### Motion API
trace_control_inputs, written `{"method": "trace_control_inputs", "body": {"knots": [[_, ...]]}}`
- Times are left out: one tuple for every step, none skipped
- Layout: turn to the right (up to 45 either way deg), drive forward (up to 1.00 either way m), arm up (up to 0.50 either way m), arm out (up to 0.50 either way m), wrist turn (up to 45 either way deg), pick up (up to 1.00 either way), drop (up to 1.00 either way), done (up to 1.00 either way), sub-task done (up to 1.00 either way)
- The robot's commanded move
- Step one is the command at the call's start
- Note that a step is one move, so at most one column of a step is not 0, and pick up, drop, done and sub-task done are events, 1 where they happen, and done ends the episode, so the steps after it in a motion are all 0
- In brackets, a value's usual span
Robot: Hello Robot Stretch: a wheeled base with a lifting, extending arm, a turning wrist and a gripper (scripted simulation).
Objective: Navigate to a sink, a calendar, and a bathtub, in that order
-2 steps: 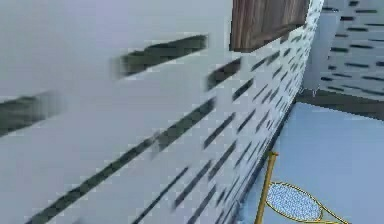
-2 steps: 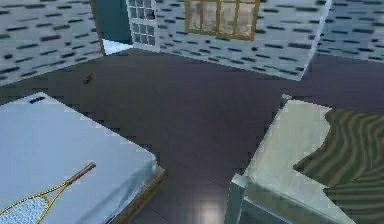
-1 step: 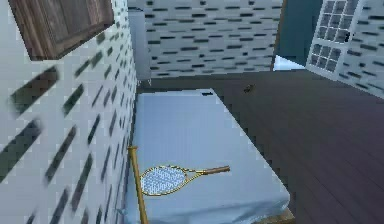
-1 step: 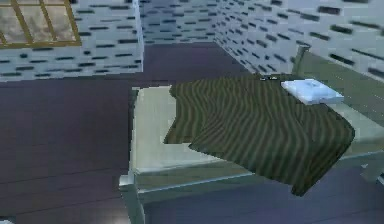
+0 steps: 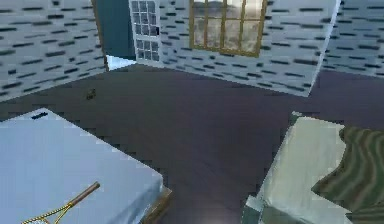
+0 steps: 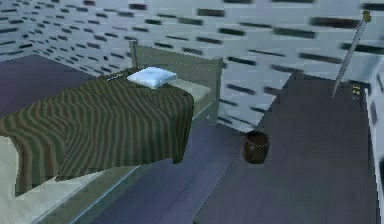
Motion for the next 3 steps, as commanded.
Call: {"method": "trace_control_inputs", "body": {"knots": [[3.0,0.00,0.00,0.00,0.0,0.00,0.00,0.00,0.00],[0.0,0.85,0.00,0.00,0.0,0.00,0.00,0.00,0.00],[-12.0,0.00,0.00,0.00,0.0,0.00,0.00,0.00,0.00]]}}
